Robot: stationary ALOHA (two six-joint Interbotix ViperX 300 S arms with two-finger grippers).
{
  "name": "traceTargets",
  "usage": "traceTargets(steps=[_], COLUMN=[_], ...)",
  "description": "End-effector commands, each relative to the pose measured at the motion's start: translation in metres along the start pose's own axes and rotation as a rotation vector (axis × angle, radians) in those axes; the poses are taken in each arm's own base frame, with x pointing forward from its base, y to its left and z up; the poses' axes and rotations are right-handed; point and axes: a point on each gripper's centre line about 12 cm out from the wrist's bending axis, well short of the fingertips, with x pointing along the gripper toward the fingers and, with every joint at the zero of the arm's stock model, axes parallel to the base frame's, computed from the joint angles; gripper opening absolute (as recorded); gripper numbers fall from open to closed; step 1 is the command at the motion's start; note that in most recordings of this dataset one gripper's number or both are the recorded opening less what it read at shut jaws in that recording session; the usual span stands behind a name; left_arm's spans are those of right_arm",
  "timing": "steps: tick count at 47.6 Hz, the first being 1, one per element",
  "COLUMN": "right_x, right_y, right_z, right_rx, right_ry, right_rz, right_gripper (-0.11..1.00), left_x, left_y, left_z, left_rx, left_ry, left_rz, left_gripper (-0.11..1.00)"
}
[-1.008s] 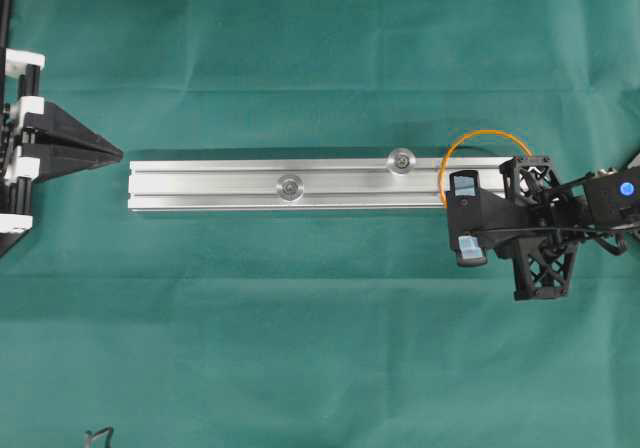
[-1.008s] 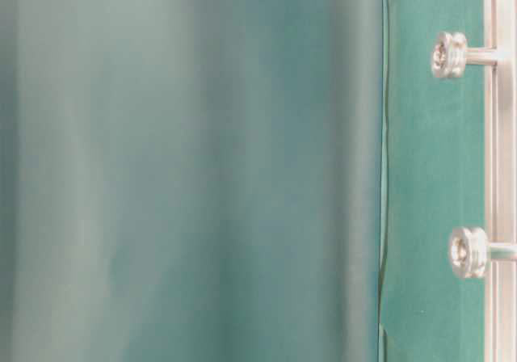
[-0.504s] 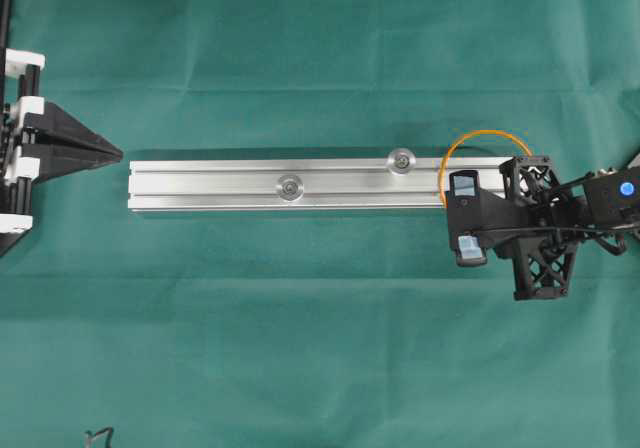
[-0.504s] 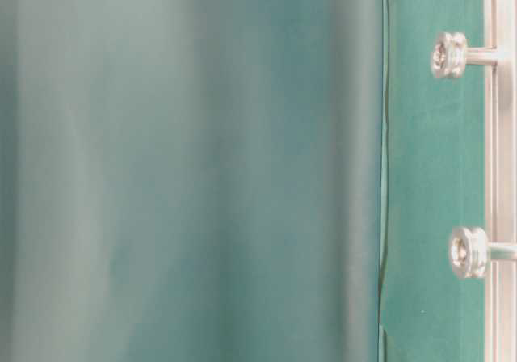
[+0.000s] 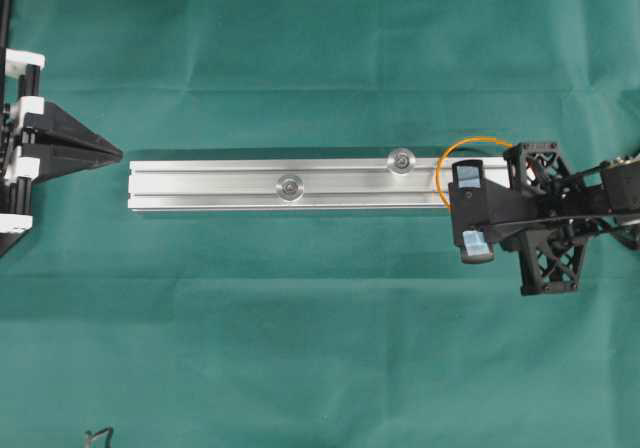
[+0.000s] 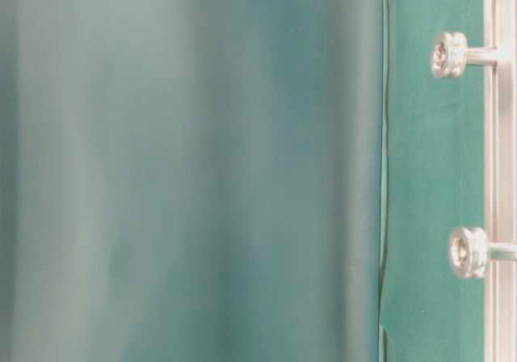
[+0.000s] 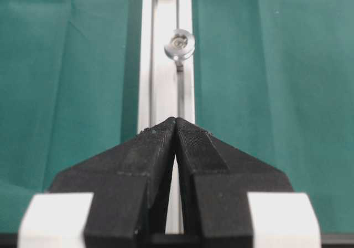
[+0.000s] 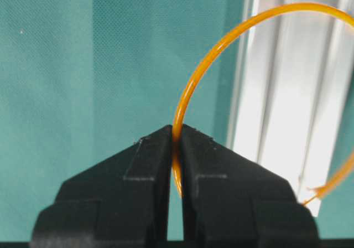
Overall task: Hook the rubber onto the shaft.
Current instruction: 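Lift the band and pull it left along the bar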
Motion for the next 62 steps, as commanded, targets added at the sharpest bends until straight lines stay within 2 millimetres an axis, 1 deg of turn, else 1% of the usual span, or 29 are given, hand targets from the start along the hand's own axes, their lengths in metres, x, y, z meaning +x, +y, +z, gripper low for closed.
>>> traceTargets(steps=[1, 16, 26, 31, 62], right_x=[-0.019, -0.058, -0.077, -0.080, -0.080], right_y=[0.001, -0.005, -0.006, -0.007, -0.007], right_z=[0.012, 0.024, 0.025, 0.024, 0.025], right_rx=[-0.012, -0.034, -0.025, -0.023, -0.026], right_ry=[-0.035, -0.042, -0.026, -0.018, -0.019], right_rz=[-0.008, -0.068, -0.080, -0.083, -0.087], right_gripper=[0.06, 0.06, 0.06, 0.06, 0.06], left_x=[-0.003, -0.003, -0.003, -0.003, -0.003], left_y=[0.001, 0.001, 0.001, 0.001, 0.001], left_z=[0.012, 0.012, 0.013, 0.014, 0.013], left_rx=[-0.002, -0.003, -0.002, -0.003, -0.003], left_ry=[-0.031, -0.031, -0.031, -0.032, -0.031], left_rz=[0.003, 0.003, 0.003, 0.004, 0.003], left_gripper=[0.00, 0.00, 0.00, 0.00, 0.00])
